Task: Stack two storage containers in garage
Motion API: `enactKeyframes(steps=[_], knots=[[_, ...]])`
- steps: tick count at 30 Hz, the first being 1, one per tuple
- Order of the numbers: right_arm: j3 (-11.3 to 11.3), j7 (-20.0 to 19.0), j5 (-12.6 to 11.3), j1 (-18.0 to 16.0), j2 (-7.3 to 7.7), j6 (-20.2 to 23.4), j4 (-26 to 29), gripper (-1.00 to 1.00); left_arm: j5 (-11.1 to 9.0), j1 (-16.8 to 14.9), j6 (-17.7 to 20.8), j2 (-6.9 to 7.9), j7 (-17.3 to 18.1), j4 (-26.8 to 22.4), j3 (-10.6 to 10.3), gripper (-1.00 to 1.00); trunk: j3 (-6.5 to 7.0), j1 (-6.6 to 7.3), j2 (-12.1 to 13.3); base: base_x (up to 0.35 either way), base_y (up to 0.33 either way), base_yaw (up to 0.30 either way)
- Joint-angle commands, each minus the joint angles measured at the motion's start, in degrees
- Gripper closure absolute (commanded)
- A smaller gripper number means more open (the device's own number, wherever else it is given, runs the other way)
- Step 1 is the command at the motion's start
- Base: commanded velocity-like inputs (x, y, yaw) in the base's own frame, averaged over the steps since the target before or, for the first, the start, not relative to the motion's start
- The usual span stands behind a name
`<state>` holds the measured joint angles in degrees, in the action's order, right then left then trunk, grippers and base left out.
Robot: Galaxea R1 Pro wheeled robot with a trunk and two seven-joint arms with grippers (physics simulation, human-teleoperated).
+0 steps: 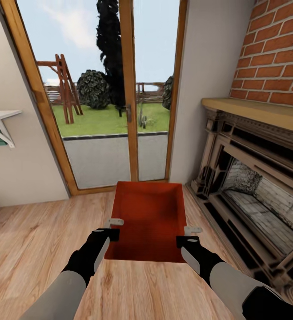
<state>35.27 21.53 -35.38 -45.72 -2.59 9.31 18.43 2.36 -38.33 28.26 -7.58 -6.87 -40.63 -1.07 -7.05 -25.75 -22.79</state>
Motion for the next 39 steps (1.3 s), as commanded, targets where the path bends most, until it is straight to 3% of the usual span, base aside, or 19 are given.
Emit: enactKeyframes(steps=[1, 24, 39], knots=[[-0.6, 0.8, 1.9, -0.1, 0.06, 0.5, 0.2, 1.00, 1.9, 0.0, 0.6, 0.01, -1.6, -0.1, 1.6, 1.00, -0.03, -0.04, -0.1, 0.000, 0.000, 0.000], [-0.6, 0.8, 1.9, -0.1, 0.06, 0.5, 0.2, 1.00, 1.9, 0.0, 0.6, 0.01, -1.7, -0.1, 1.6, 1.00, 2.06, -0.04, -0.1, 0.000, 0.000, 0.000], [-0.7, 0.7, 1.9, -0.1, 0.14, 0.5, 0.2, 1.00, 1.9, 0.0, 0.6, 0.00, -1.7, -0.1, 1.6, 1.00, 2.24, -0.04, -0.1, 0.000, 0.000, 0.000]])
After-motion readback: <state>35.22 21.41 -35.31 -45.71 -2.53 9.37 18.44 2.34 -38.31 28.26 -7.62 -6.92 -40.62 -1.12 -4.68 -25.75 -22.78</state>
